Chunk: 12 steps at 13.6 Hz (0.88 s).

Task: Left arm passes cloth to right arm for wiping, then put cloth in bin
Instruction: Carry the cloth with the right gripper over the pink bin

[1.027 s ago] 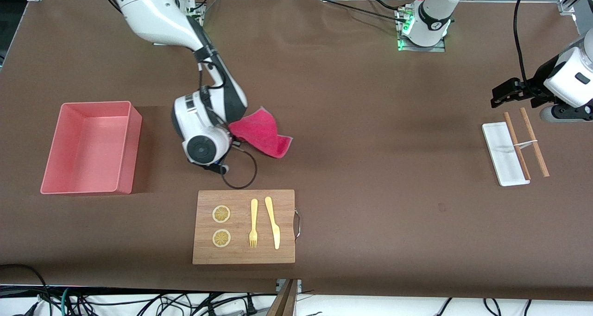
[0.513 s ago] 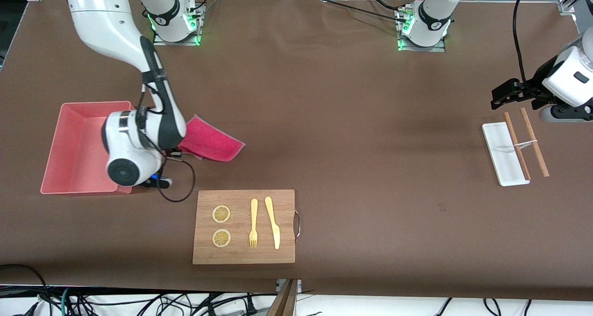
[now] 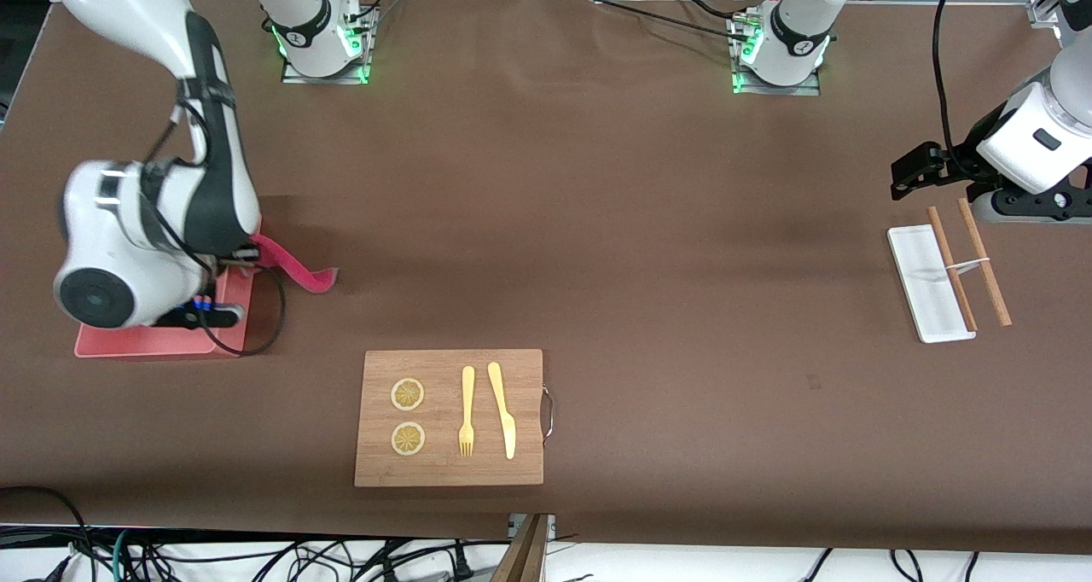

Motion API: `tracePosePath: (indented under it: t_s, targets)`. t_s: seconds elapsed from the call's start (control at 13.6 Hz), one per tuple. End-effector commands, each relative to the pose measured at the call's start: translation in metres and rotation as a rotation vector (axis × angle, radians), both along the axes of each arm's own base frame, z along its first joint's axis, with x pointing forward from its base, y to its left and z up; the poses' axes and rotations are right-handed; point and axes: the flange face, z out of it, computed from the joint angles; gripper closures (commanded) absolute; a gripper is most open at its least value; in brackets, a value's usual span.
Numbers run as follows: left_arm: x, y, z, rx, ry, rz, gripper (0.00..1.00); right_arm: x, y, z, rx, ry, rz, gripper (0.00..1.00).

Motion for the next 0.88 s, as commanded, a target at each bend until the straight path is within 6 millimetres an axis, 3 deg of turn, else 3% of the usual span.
tracePosePath:
  t_s: [0.0,0.29,0.44,0.59,0.81]
  targets:
    - [-0.001,-0.001,0.008,0.026,-0.016,-0.008,0.00,-0.006,-0.030,0.059,0.011,0.033,0.041,1.00]
    - [-0.001,-0.001,0.008,0.024,-0.013,-0.008,0.00,-0.016,-0.111,0.088,0.058,0.064,0.115,1.00]
    - [-0.001,-0.002,0.008,0.024,-0.013,-0.009,0.00,-0.017,-0.146,0.089,0.063,0.070,0.155,1.00]
    - [-0.002,-0.009,0.008,0.025,-0.015,-0.021,0.00,-0.016,-0.181,0.084,0.065,0.061,0.178,1.00]
    - [-0.003,-0.012,0.008,0.025,-0.015,-0.026,0.00,-0.005,-0.206,0.048,0.059,0.045,0.226,1.00]
